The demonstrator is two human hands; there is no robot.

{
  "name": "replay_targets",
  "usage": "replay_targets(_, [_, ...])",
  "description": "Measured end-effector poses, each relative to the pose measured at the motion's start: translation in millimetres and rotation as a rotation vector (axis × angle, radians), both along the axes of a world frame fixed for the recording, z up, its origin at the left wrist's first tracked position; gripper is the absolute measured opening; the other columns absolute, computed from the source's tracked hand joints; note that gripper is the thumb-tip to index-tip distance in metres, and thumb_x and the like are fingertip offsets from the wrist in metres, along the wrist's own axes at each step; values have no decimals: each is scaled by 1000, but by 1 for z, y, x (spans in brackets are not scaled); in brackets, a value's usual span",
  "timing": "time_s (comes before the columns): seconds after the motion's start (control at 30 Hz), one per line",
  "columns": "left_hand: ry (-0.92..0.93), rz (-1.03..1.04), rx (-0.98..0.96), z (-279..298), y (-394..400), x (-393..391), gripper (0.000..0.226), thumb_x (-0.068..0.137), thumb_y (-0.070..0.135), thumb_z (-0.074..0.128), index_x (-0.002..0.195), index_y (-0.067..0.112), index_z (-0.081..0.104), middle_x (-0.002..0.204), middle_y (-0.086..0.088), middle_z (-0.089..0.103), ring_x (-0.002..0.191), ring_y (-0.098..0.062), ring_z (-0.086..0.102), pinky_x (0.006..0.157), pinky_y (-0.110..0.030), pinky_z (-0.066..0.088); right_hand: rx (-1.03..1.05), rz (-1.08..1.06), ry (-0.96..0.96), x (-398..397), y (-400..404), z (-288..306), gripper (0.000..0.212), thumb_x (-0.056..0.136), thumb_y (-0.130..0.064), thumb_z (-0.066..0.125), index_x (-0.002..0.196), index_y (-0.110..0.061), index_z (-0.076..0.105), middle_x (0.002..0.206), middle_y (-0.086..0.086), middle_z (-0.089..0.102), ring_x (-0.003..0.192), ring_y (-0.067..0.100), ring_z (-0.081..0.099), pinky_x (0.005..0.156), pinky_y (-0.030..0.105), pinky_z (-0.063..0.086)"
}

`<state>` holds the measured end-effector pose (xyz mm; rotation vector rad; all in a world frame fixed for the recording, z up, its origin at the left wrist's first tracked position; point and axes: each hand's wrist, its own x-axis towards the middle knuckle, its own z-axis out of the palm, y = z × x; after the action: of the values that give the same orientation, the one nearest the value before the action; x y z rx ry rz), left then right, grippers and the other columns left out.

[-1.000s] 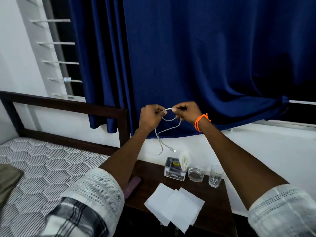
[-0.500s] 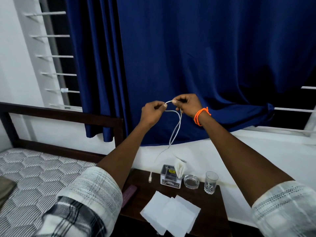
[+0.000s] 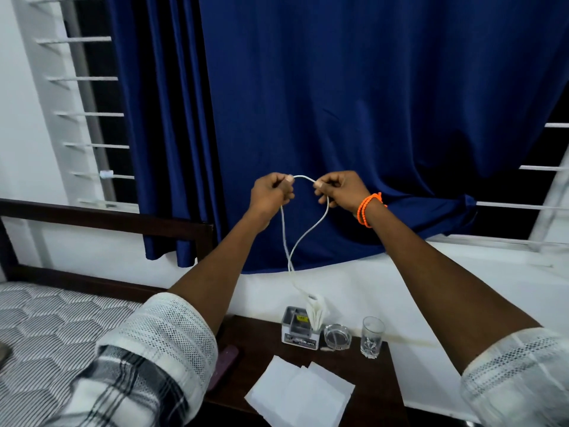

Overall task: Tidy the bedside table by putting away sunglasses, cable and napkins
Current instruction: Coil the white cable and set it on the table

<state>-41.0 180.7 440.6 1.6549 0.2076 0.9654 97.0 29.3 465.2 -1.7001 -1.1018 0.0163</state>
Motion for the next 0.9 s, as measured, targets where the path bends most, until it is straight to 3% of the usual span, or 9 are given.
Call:
replay_targets(0.17, [12, 15, 88, 14, 0, 2, 20, 96, 35, 70, 94, 16, 76, 71, 11, 65, 63, -2, 58, 65, -24, 56, 32, 63, 10, -3, -3, 1, 3, 92, -23, 70, 93, -24, 73, 81, -2, 75, 68, 3, 69, 58, 15, 51])
replay_targets(0.33, [20, 2, 180, 21, -4, 4, 15, 95, 36, 72, 86, 25, 78, 68, 14, 69, 56, 1, 55, 55, -16, 47, 89, 83, -60, -13, 4, 13, 6, 92, -23, 70, 95, -20, 74, 81, 0, 76, 72, 7, 72, 62, 14, 53])
replay_targets(0.47, [-17, -28, 110, 18, -1, 3, 11, 97, 28, 71, 98, 20, 78, 79, 8, 74, 68, -6, 67, 67, -23, 59, 91, -1, -133, -13, 10, 18, 6, 94, -19, 67, 92, -17, 72, 79, 1, 75, 71, 8, 71, 64, 21, 57])
replay_targets(0.57, [-16, -74, 76, 9, 3, 1, 12, 98, 22, 71, 106, 15, 76, 92, -4, 76, 82, -14, 74, 81, -33, 63, 123, -76, -109, -14, 12, 20, 10, 95, -19, 64, 88, -22, 70, 79, -3, 74, 68, 1, 69, 58, 13, 51])
replay_targets(0.67, [-43, -46, 76, 0, 7, -2, 8, 97, 15, 70, 101, 17, 77, 93, -6, 78, 86, -15, 75, 81, -32, 63, 134, -116, -72, -11, 10, 17, 12, 95, -17, 63, 86, -23, 69, 82, -2, 75, 68, 1, 69, 56, 9, 48])
replay_targets(0.8, [-103, 4, 37, 1, 11, -3, 7, 94, 15, 74, 100, 17, 78, 91, -7, 80, 84, -16, 76, 79, -31, 64, 61, -34, -9, -9, 8, 5, 7, 95, -14, 64, 91, -16, 69, 83, 3, 76, 74, 8, 69, 67, 21, 54])
replay_targets(0.9, [-109, 1, 35, 7, 12, -4, 9, 92, 18, 77, 101, 16, 79, 92, -6, 81, 86, -18, 77, 81, -34, 65, 47, 8, -26, -10, 8, -1, 5, 90, -20, 72, 90, -16, 72, 76, 1, 74, 71, 7, 69, 66, 21, 54])
